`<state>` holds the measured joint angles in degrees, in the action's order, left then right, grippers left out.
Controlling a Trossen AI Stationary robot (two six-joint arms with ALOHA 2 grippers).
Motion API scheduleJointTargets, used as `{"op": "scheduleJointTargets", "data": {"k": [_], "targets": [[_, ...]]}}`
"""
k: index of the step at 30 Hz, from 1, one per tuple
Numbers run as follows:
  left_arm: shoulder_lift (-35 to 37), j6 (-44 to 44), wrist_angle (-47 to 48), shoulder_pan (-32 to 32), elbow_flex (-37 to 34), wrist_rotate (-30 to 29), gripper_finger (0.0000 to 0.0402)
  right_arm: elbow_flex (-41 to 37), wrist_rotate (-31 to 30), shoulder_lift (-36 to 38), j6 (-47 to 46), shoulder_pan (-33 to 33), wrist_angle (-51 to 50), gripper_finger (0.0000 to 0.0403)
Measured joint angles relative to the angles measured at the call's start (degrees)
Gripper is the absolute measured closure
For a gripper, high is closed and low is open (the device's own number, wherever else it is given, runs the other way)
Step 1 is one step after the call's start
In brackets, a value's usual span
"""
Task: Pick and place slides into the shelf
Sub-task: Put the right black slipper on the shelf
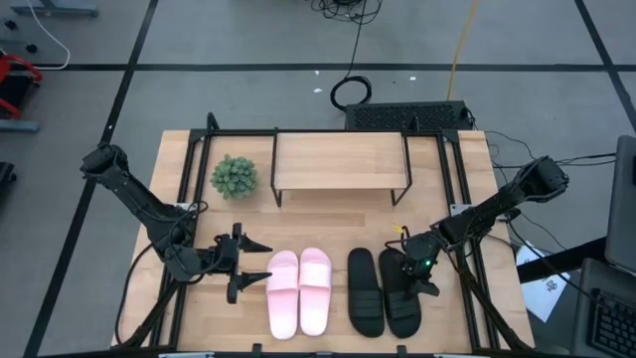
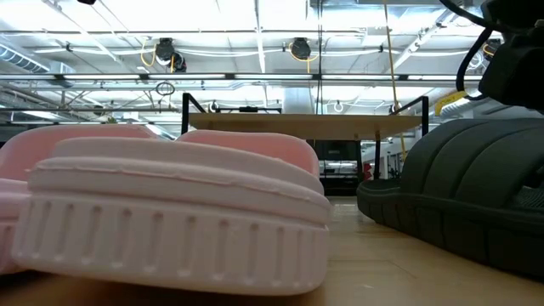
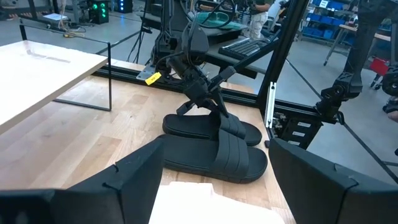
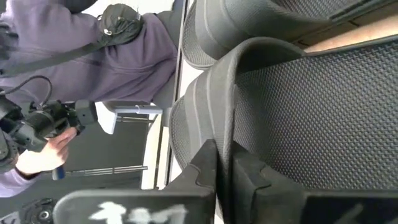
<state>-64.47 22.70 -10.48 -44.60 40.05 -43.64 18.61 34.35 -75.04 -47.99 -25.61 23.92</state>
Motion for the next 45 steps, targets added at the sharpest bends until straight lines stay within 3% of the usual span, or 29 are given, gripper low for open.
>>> {"op": "scheduleJointTargets", "data": {"k": [7,22,28,33,38,45], "targets": [[0.00,-0.31,0.49,0.02,0.00,0.00,0.0108,-0.04,-1.45,3.14,-4.05,0.04,-0.08,0.0400],[-0.02,0.13,1.84,0.00,0.00,0.13,0.0108,3.84,-7.15,19.56,-4.81,-0.02,-21.45,0.0401],[-0.02,0.07,1.86,0.00,0.00,0.24,0.0108,14.36,-9.55,24.32,0.28,0.02,-43.79,0.0401],[-0.02,-0.11,1.84,0.00,0.00,0.26,0.0108,27.33,-15.52,24.93,7.58,0.05,-60.11,0.0401],[-0.02,-1.01,1.75,0.00,-0.01,0.26,0.0108,36.27,-19.23,24.39,16.83,2.76,-70.75,0.0401],[-0.02,-1.16,1.17,0.00,0.00,0.24,0.0108,44.21,-16.67,21.03,29.76,12.17,-81.39,0.0401]]}}
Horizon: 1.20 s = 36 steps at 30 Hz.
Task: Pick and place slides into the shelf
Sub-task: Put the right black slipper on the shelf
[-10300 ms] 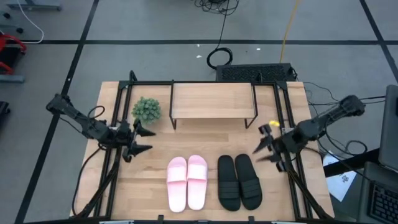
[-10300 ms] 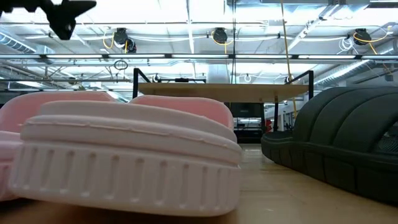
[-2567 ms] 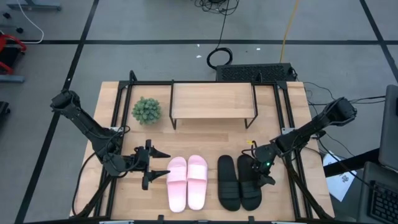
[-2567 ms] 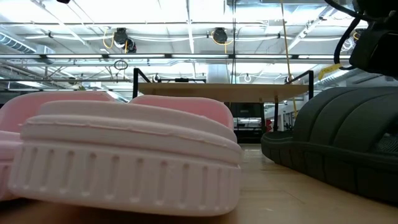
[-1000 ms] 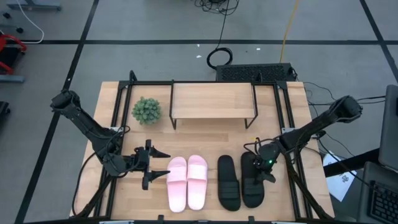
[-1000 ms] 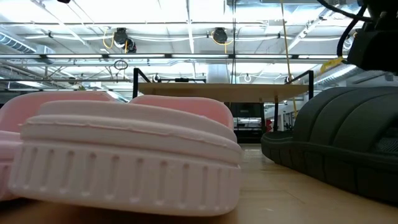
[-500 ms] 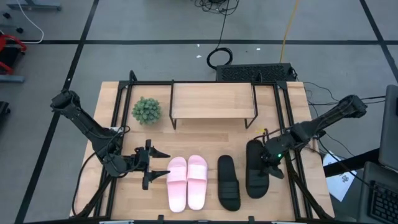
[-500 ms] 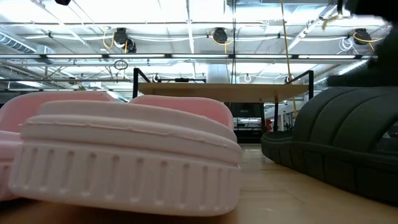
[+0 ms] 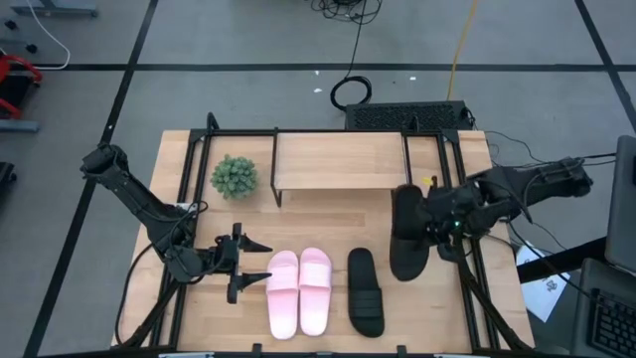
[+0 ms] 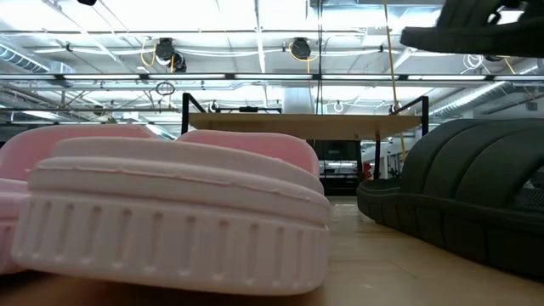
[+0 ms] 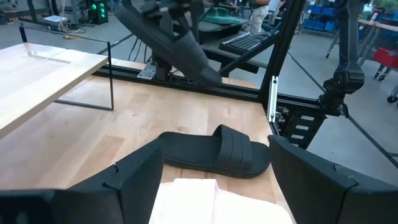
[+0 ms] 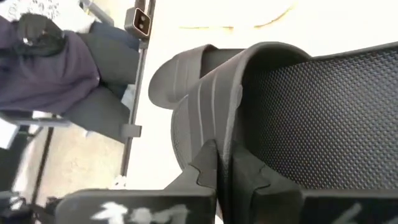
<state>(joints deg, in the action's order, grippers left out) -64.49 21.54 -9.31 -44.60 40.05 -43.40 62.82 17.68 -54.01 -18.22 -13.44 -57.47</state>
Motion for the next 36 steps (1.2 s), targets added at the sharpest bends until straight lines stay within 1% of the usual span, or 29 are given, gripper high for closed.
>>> {"op": "scheduleJointTargets", "data": {"k": [3,8,10,14,18,22,25,31,36], "targets": [[0.00,0.20,-0.01,0.00,-0.02,0.00,0.0108,3.59,3.56,-2.13,5.90,4.75,-2.29,0.0401],[0.00,0.09,0.01,0.00,-0.01,0.00,0.0108,11.23,7.77,-6.10,15.39,12.85,-8.49,0.0401],[0.00,0.00,0.03,0.00,-0.02,0.00,0.0108,14.10,9.81,-7.51,19.30,16.37,-9.27,0.0401],[0.00,0.07,0.08,0.00,-0.01,0.00,0.0108,19.46,19.12,-10.60,26.69,24.76,-10.73,0.0401],[0.00,0.07,0.08,0.00,-0.01,0.00,0.0108,24.64,24.29,-14.93,32.94,32.92,-17.84,0.0401],[0.00,-0.22,0.10,0.00,-0.02,-0.02,0.0108,29.23,25.82,-20.88,42.09,39.68,-27.73,0.0401],[0.00,-0.23,0.10,0.00,-0.02,-0.02,0.0108,32.54,25.90,-25.54,48.53,44.13,-32.20,0.0401],[0.00,-0.26,0.10,0.00,-0.01,-0.03,0.0108,37.99,26.01,-32.15,57.21,51.79,-32.44,0.0401],[0.48,-0.69,0.27,0.00,-0.02,-0.04,0.0108,38.73,26.06,-34.30,60.92,57.23,-32.56,0.0401]]}}
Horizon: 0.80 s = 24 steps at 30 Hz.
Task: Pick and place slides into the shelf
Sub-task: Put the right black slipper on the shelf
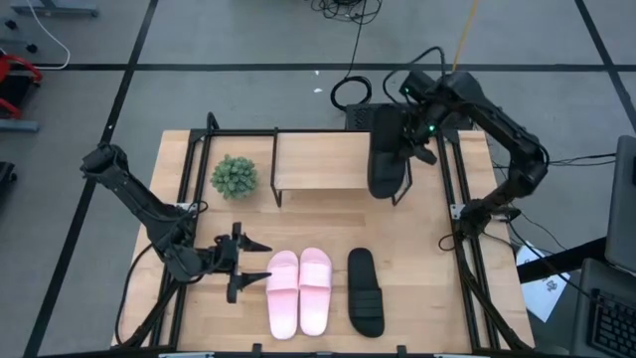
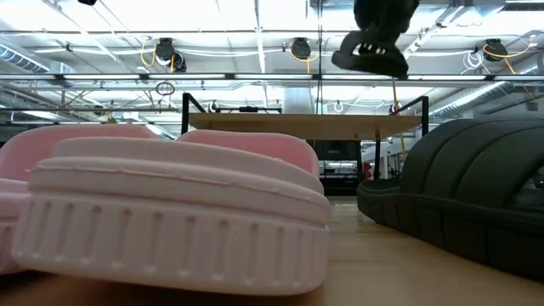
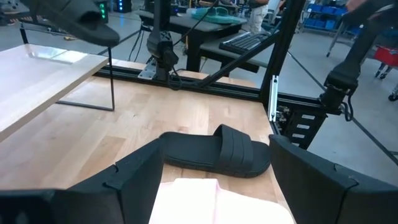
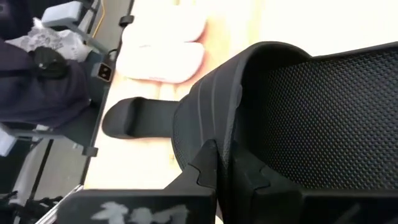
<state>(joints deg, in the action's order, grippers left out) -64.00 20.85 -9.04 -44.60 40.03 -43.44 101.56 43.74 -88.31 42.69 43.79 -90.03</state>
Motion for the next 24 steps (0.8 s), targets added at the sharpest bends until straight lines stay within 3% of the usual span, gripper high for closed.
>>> {"op": "scheduleJointTargets", "data": {"k": [12,24], "targets": [[3.12,-2.75,0.24,0.02,0.00,-0.17,0.0108,0.00,1.15,-5.66,4.91,3.13,0.02,0.0401],[3.10,-3.86,2.17,0.00,0.00,-0.13,0.0108,-0.09,3.07,-8.18,3.48,7.59,0.00,0.0401]]}}
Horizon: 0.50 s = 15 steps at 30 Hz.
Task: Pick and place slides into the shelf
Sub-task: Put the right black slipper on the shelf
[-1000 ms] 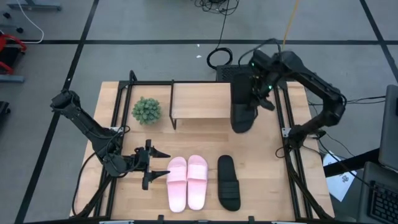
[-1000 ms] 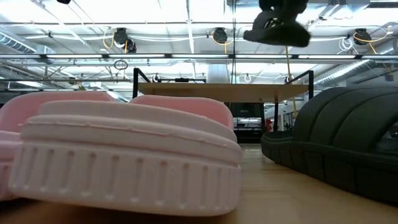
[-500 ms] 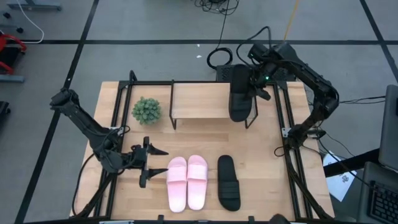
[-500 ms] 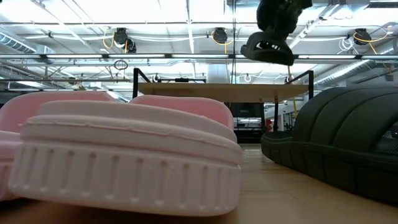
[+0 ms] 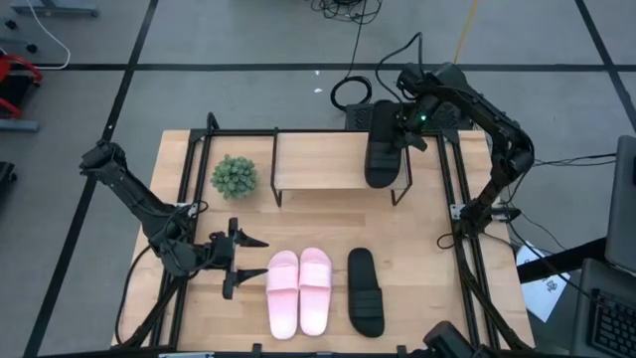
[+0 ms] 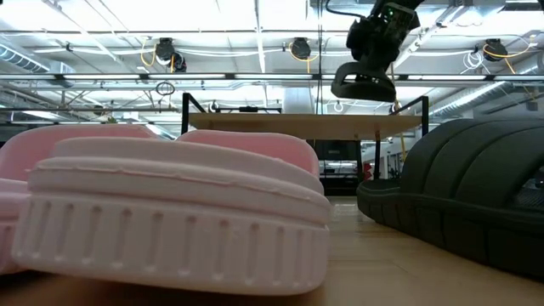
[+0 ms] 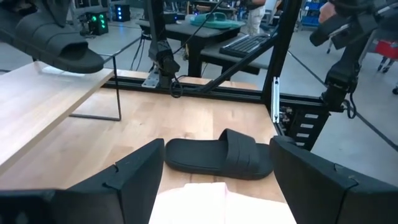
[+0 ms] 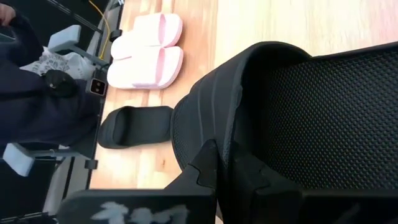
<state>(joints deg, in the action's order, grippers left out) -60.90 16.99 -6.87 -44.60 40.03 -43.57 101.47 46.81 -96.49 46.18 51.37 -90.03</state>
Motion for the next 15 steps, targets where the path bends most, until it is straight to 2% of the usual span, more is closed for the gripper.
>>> {"op": "scheduleJointTargets", "data": {"k": [8,12,15], "targets": [[0.00,-0.79,0.93,0.01,0.00,-0.01,0.0108,-3.84,-0.09,0.02,-1.12,-0.07,0.04,0.0401],[0.00,-1.23,0.89,0.01,0.00,-0.02,0.0108,-6.73,-3.37,0.00,-1.09,-0.08,0.00,0.0401],[-0.02,-1.70,0.80,0.02,0.00,-0.35,0.0108,-7.37,-3.19,0.00,-0.59,-0.07,-0.03,0.0401]]}}
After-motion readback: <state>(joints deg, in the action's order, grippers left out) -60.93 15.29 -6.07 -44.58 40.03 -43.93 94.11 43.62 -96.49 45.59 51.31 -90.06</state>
